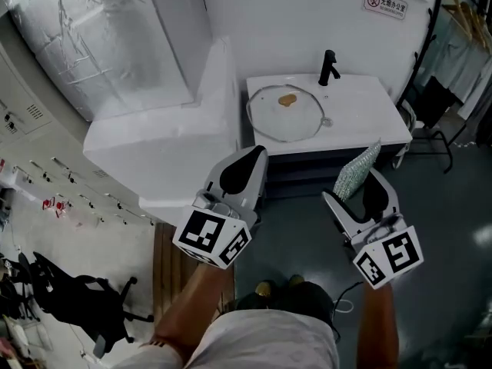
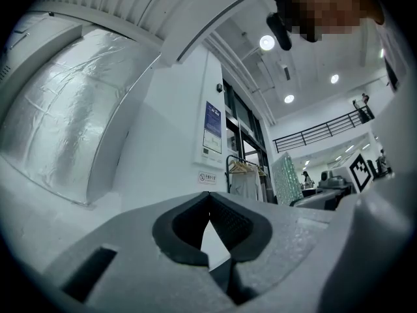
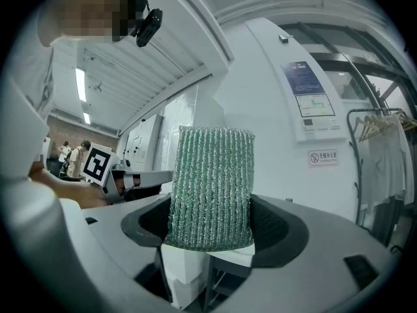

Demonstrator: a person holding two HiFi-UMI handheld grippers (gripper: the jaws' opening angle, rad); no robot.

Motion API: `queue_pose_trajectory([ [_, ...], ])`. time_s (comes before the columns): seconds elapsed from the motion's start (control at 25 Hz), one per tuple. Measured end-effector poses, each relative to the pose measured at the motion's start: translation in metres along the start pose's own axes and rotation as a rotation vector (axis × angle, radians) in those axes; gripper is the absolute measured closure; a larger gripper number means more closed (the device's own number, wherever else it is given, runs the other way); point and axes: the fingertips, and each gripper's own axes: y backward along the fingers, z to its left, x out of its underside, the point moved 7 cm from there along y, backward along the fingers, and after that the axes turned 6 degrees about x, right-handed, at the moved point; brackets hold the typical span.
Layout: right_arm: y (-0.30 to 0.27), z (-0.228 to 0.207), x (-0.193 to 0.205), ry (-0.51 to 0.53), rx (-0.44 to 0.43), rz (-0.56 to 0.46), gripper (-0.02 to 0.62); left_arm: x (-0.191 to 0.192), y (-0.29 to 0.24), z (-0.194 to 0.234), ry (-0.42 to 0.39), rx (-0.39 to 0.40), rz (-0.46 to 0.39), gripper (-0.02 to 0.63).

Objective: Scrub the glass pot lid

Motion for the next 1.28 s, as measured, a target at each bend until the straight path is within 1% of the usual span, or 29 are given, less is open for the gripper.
queue_pose_trajectory([
  [0.12,-0.007,-0.004,0.001,0.003,-0.006,-0.002,0.247,0.004,-0.005,0.005,0.002,-0.009,0.003,0.591],
  [0.24,-0.013,-0.009,0.005,0.002,-0.022,-0.011,0.247,0.010,-0.008,0.008,-0.017,-0.017,0.013,0.591],
  [0.52,-0.062,-0.060,0.013,-0.010,-0.090,-0.030,0.247,0.030,-0.054,0.034,-0.036,-0.096,0.051,0.591],
  [1.04,-0.155,-0.164,0.029,-0.041,-0.253,-0.043,0.247,0.061,-0.137,0.077,-0.071,-0.297,0.127,0.591],
  [1.28,-0.188,-0.197,0.036,-0.042,-0.342,-0.037,0.247,0.078,-0.160,0.090,-0.062,-0.393,0.164,0.591],
])
